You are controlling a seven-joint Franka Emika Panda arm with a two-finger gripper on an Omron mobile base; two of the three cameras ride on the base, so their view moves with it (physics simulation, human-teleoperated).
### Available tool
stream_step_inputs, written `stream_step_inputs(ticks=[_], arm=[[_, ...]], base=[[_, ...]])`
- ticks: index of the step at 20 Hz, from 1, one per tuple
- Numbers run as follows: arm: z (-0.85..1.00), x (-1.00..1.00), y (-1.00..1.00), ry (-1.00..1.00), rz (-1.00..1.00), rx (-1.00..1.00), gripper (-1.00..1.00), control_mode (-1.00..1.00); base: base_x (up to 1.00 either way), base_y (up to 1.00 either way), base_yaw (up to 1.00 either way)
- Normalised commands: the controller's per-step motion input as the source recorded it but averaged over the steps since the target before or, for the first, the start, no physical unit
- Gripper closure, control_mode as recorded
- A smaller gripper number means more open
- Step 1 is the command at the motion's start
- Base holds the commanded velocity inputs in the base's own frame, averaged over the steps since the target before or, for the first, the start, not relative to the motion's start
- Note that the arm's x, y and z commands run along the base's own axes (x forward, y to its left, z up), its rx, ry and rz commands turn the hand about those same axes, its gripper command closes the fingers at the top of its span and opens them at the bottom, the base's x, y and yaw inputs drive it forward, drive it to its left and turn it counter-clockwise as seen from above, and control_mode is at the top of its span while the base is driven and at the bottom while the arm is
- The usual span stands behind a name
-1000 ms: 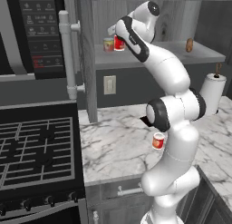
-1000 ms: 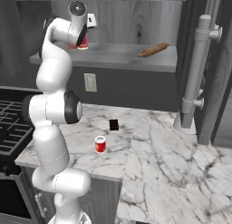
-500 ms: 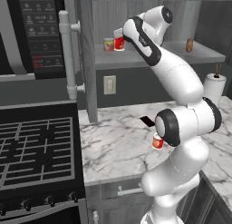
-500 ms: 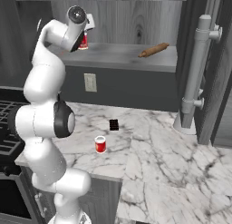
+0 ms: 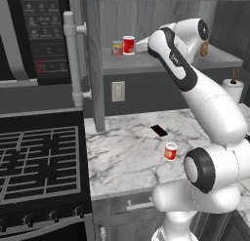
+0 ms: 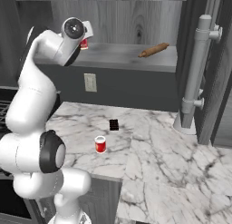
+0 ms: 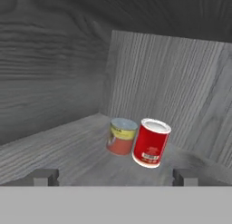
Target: Pick the cans from the counter and place them in their designated side in the cabinet.
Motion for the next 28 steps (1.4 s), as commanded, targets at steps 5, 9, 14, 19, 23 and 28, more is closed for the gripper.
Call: stream_step_inputs(ticks=[5, 9, 14, 19, 23, 28], arm=[[0.0, -0.91, -0.12, 0.0, 0.0, -0.01, -1.0, -1.0], [0.0, -0.67, 0.0, 0.08, -0.03, 0.06, -1.0, -1.0], [0.0, -0.63, 0.0, 0.12, -0.04, 0.09, -1.0, -1.0], [-0.06, -0.62, -0.02, 0.2, -0.09, 0.0, -1.0, -1.0], [-0.1, -0.55, -0.06, 0.24, -0.1, -0.04, -1.0, -1.0], [-0.22, -0.48, -0.11, 0.21, -0.08, -0.08, -1.0, -1.0]], base=[[0.0, 0.0, 0.0], [0.0, 0.0, 0.0], [0.0, 0.0, 0.0], [0.0, 0.0, 0.0], [0.0, 0.0, 0.0], [0.0, 0.0, 0.0]])
